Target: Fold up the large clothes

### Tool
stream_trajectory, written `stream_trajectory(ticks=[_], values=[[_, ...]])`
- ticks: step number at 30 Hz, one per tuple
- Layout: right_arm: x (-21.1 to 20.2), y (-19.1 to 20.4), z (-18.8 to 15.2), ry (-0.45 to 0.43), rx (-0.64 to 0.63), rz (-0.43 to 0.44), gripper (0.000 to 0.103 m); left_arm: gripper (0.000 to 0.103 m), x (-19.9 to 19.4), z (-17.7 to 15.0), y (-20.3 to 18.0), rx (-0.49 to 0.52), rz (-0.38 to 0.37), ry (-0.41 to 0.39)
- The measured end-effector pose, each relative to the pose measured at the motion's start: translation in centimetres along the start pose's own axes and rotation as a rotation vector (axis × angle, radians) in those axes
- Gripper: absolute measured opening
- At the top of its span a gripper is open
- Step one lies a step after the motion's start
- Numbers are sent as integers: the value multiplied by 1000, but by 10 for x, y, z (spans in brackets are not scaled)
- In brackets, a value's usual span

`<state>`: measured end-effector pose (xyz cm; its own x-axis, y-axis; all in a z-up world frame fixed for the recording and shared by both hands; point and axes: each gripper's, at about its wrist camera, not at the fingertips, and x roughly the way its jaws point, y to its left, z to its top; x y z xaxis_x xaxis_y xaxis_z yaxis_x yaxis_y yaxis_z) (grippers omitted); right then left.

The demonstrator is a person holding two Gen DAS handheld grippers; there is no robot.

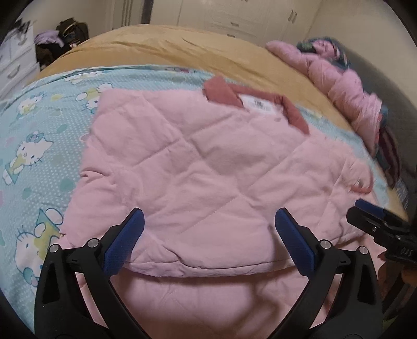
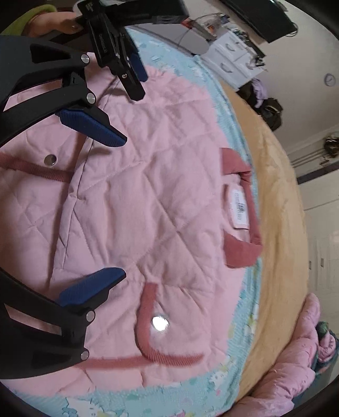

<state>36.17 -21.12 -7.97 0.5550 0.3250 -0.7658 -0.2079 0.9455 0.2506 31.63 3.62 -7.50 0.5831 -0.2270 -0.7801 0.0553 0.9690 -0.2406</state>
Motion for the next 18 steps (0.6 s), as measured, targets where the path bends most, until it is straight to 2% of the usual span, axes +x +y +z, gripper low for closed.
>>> stream_trajectory(ticks=[2, 6, 11, 15, 18], values=[[-11, -1, 3, -37, 3, -5, 98, 94, -6, 2, 4, -37, -15, -8], [-27, -4, 8, -86, 33, 1, 99, 94, -20, 6, 2, -10, 72, -53], [-40, -5, 11, -131, 52, 3, 99, 94, -29, 10, 5, -36, 40, -52], [-50, 1, 13, -155, 41, 9, 99, 94, -43, 11, 0, -6, 81, -84], [-55, 6, 14, -169, 33, 15, 99, 95, -55, 15, -1, -3, 78, -110]])
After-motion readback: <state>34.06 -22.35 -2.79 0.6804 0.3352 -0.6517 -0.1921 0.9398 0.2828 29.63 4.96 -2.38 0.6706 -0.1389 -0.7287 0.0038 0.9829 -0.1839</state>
